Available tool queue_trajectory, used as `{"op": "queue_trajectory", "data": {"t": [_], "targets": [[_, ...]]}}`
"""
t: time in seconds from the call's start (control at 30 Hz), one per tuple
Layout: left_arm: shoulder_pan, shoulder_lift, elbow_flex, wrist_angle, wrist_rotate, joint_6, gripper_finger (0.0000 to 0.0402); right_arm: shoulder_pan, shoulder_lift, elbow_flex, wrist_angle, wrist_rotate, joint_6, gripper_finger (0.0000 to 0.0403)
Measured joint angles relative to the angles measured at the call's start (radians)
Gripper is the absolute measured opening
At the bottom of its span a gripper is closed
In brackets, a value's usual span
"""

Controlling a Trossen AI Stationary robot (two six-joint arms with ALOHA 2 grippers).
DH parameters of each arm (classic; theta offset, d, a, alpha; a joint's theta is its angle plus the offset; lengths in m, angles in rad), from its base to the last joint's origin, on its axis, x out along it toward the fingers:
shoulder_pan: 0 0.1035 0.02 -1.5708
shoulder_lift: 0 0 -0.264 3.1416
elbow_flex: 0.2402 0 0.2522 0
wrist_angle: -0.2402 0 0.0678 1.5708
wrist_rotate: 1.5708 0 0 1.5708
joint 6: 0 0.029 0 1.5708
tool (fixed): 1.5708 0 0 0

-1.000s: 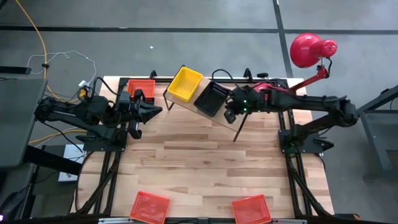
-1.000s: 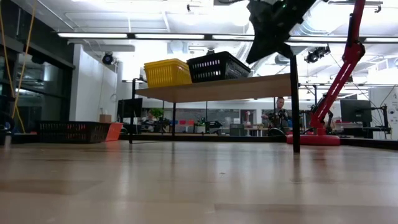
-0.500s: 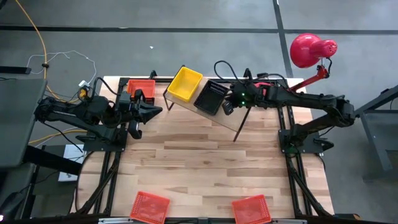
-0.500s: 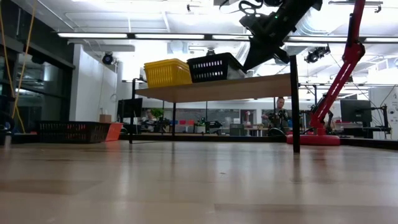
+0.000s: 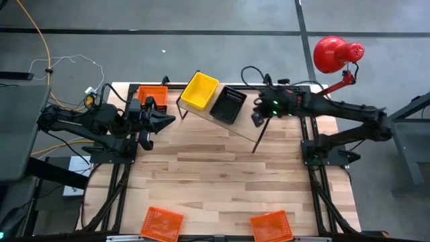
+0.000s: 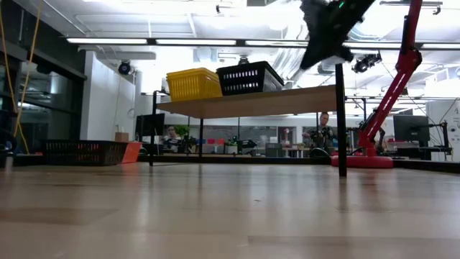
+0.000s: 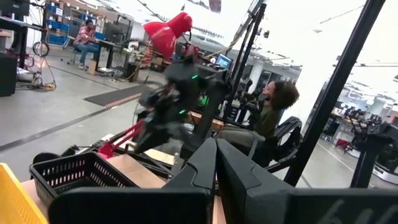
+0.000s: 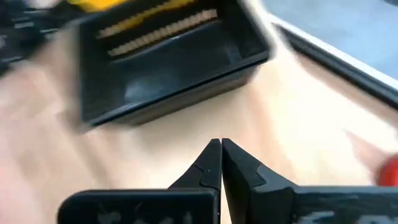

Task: Stack baskets on shelf by color
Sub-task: Stack the black bin on top of the black bin on the shelf

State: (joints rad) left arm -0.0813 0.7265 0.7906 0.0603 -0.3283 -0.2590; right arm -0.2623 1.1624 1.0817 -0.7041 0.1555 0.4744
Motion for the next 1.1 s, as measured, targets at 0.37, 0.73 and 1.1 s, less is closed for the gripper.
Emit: {"op": "queue_trajectory", "data": {"t": [0.37,0.73,1.1], "targets": [[0.0,0.0,0.0,-0.06,0.0,0.0,0.0,0.375,-0.169,0.0,0.042,0.117,0.052,0.0],[0.0,0.0,0.0,-0.062,0.0,-0.002,0.0,0.561,-0.138,-0.138,0.317,0.223,0.083,0.0],[0.062,0.007,0.087,-0.512,-0.081,-0.167,0.0041,0.537,-0.308,-0.397,0.552,0.175,0.255,0.0]]}}
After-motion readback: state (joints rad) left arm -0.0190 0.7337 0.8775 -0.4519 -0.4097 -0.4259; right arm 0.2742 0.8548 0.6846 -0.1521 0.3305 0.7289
